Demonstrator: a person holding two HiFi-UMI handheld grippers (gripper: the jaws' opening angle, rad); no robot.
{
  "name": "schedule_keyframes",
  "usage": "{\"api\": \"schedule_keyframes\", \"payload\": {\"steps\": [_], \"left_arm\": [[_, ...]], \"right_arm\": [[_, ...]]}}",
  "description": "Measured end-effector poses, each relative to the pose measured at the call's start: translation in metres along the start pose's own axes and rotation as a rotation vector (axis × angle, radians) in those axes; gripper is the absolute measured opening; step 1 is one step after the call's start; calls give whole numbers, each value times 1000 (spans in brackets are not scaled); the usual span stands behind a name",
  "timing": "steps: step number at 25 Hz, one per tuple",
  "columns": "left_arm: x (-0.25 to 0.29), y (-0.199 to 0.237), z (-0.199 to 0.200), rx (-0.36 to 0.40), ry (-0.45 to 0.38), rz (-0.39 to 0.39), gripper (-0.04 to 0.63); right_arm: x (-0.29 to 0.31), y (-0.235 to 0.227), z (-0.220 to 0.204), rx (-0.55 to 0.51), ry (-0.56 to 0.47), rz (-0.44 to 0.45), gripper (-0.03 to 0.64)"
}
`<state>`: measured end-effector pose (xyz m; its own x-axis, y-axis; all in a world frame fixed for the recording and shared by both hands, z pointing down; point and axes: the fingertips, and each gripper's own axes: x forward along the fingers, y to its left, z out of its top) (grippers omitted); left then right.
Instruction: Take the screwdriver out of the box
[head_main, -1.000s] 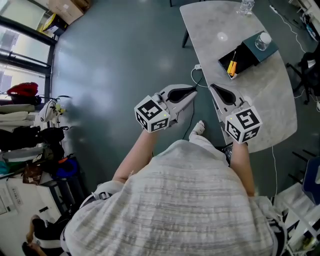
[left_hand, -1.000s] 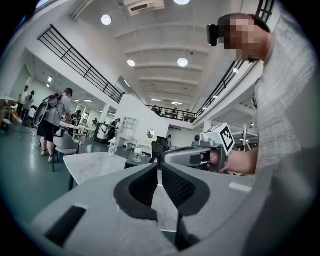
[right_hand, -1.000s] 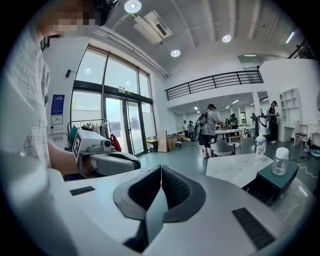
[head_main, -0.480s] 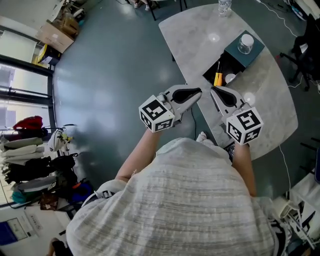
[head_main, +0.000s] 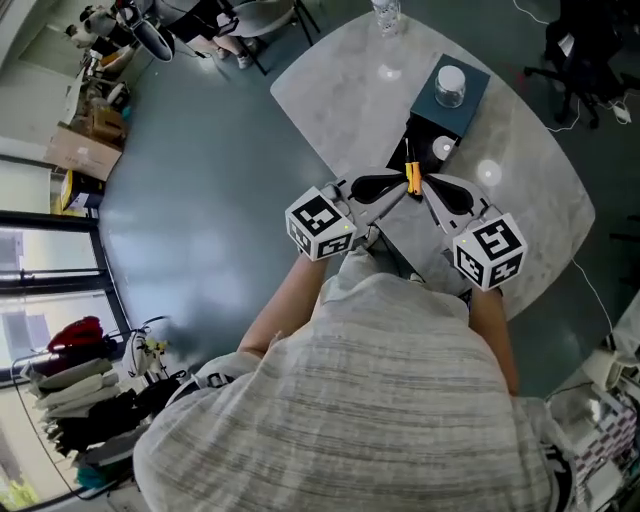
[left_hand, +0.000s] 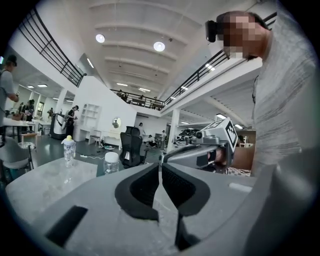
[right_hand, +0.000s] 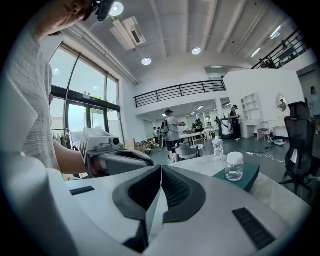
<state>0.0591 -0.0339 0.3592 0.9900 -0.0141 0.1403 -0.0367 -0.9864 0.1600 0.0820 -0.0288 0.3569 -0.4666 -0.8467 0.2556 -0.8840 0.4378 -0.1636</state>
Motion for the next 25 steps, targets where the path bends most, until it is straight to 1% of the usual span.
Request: {"api": "schedule_keyframes", "payload": {"steps": [6, 9, 11, 15, 21, 25], "left_arm": [[38, 55, 7, 47, 49, -219, 28], [46, 82, 14, 60, 54, -329, 28], [45, 98, 16, 68, 57, -388, 28], [47, 124, 15, 70, 54, -462, 28], [48, 140, 3, 64, 68, -575, 28], [52, 147, -9, 57, 79, -620, 28]], "right_arm": [[34, -50, 10, 74, -14, -187, 12], [55, -67, 18, 110, -21, -286, 12], [68, -73, 21, 124, -26, -344, 12], [82, -84, 20, 147, -23, -444, 12], [87, -92, -1, 208, 5, -589, 12], [89, -98, -14, 229, 41, -651, 12]]}}
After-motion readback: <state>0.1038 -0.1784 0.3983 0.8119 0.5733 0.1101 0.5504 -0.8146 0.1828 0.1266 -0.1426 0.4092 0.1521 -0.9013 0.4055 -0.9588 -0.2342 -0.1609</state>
